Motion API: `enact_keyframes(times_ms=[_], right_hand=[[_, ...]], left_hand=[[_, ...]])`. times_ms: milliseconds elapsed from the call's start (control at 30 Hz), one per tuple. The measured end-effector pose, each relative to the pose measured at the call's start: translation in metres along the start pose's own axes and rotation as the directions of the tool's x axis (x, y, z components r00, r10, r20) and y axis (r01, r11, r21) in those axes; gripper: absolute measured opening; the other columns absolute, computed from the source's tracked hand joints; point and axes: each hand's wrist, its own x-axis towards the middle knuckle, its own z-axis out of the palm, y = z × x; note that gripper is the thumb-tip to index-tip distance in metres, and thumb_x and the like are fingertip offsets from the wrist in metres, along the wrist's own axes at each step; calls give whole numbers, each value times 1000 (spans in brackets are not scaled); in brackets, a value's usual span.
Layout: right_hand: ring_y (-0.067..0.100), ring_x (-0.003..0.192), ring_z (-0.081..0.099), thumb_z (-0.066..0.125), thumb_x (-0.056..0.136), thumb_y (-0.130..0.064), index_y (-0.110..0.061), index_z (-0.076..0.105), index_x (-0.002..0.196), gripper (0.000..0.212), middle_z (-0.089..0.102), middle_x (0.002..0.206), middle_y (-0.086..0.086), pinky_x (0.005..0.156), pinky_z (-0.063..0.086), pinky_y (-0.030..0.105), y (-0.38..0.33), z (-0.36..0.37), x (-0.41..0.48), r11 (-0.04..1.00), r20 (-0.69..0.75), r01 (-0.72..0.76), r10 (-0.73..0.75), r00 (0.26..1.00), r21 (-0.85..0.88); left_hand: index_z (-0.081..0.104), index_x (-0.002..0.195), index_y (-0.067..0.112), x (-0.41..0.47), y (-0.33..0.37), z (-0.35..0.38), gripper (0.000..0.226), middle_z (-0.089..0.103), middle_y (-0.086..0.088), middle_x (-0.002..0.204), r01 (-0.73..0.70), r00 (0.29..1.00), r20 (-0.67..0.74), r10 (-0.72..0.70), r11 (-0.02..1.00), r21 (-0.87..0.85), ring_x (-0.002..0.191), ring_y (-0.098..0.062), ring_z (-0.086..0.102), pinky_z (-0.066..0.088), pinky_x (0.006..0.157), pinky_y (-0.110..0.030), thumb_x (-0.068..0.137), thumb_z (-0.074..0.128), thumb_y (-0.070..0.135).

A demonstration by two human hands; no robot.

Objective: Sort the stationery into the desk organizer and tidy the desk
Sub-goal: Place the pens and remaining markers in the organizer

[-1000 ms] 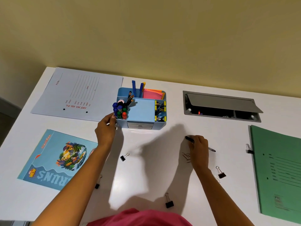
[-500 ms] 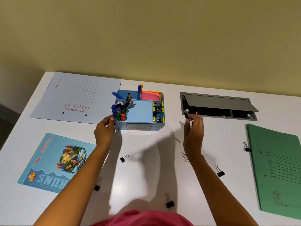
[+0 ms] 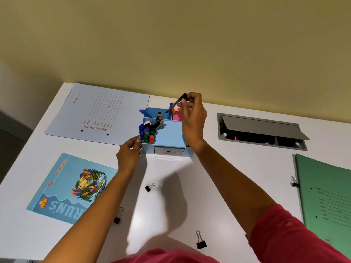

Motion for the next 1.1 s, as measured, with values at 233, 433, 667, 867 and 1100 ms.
enact_keyframes(times_ms=[233, 433, 667, 867, 1100], right_hand=[[11, 71, 59, 56, 94, -11, -5, 53, 98, 7, 60, 82, 0, 65, 50, 28, 17, 15, -1, 996, 63, -74, 77, 995, -47], [24, 81, 64, 56, 93, -5, -3, 57, 101, 9, 66, 90, 12, 70, 53, 34, 24, 20, -3, 994, 90, -83, 89, 992, -70], [21, 87, 64, 51, 96, -5, -6, 59, 106, 13, 66, 98, 10, 76, 55, 33, 33, 16, -3, 990, 84, -104, 112, 990, -100], [20, 88, 63, 50, 96, -9, -9, 59, 105, 13, 65, 98, 11, 76, 53, 23, 42, 11, -14, 991, 28, -67, 71, 997, -120], [20, 75, 65, 44, 91, -7, -4, 59, 96, 16, 68, 83, 10, 69, 52, 22, 47, -6, -34, 994, -67, -10, 2, 998, -113]], left_hand=[[63, 118, 19, 18, 16, -7, 37, 65, 0, 108, 12, 1000, 7, -11, 997, -82, 100, -20, 63, 51, 93, -38, 101, 34, 34], [58, 128, 21, 39, 53, 1, 34, 58, -3, 133, -124, 992, 44, 120, 987, 104, 122, -22, 54, 43, 105, -43, 98, 43, 25], [48, 138, 22, 52, 76, 17, 43, 50, -3, 141, -164, 985, 88, 149, 964, 209, 117, -18, 54, 41, 95, -26, 96, 40, 14], [38, 143, 29, 68, 84, 30, 49, 24, -5, 156, -288, 952, 224, 209, 860, 421, 130, -20, 41, 35, 105, -35, 97, 36, 13], [35, 141, 40, 77, 99, 38, 62, 9, 4, 159, -583, 793, 563, 232, 559, 590, 147, -27, -9, 1, 112, -64, 94, 31, 0]])
